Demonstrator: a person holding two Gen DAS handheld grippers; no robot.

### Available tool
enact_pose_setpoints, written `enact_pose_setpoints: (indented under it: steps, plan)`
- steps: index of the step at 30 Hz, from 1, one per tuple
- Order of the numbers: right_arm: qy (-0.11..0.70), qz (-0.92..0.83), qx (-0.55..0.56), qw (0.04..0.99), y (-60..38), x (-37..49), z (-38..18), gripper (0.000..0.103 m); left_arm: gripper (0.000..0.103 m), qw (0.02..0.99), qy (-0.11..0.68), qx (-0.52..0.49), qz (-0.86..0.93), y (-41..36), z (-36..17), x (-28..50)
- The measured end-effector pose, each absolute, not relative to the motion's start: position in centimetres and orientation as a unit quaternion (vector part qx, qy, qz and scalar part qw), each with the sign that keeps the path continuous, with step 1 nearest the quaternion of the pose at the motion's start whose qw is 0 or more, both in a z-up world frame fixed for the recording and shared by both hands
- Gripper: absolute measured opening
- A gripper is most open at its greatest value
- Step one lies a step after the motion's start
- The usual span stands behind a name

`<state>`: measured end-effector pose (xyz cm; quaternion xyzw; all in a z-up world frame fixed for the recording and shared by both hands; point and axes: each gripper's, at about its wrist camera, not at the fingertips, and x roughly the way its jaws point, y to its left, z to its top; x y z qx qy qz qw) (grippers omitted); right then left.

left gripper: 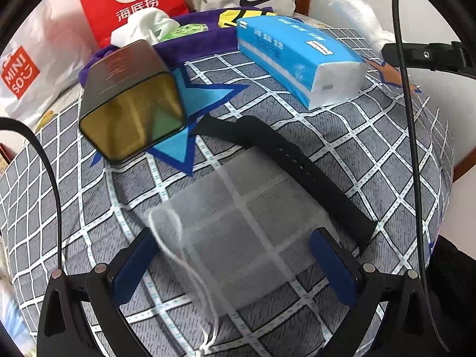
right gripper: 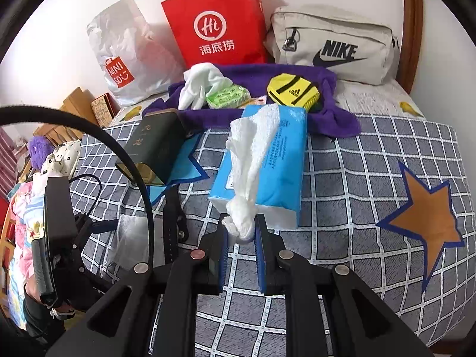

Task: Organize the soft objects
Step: 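Grasp the white mesh bag on the sheet with the left tool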

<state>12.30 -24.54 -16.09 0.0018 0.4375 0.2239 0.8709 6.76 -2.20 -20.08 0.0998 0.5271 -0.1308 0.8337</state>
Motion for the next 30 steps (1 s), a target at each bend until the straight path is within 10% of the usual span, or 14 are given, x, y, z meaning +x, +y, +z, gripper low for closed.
enact_pose_setpoints:
  steps: [7, 17, 30]
  plan:
    - [0.440, 0.230, 0.006, 0.868, -24.7, 12.3, -16.7, 0.016, 0.099, 0.832, 0.531, 0.092, -0.130, -3.0, -20.4, 7.7]
    - [0.442, 0.233, 0.003, 0.866, -24.8, 12.1, -17.1, 0.016, 0.016, 0.845, 0.513, 0.074, -0.131, -2.9, -19.2, 8.1]
    - [0.434, 0.248, 0.003, 0.866, -24.5, 12.4, -15.8, 0.016, 0.011, 0.850, 0.509, 0.010, -0.133, 0.6, -16.1, 8.7]
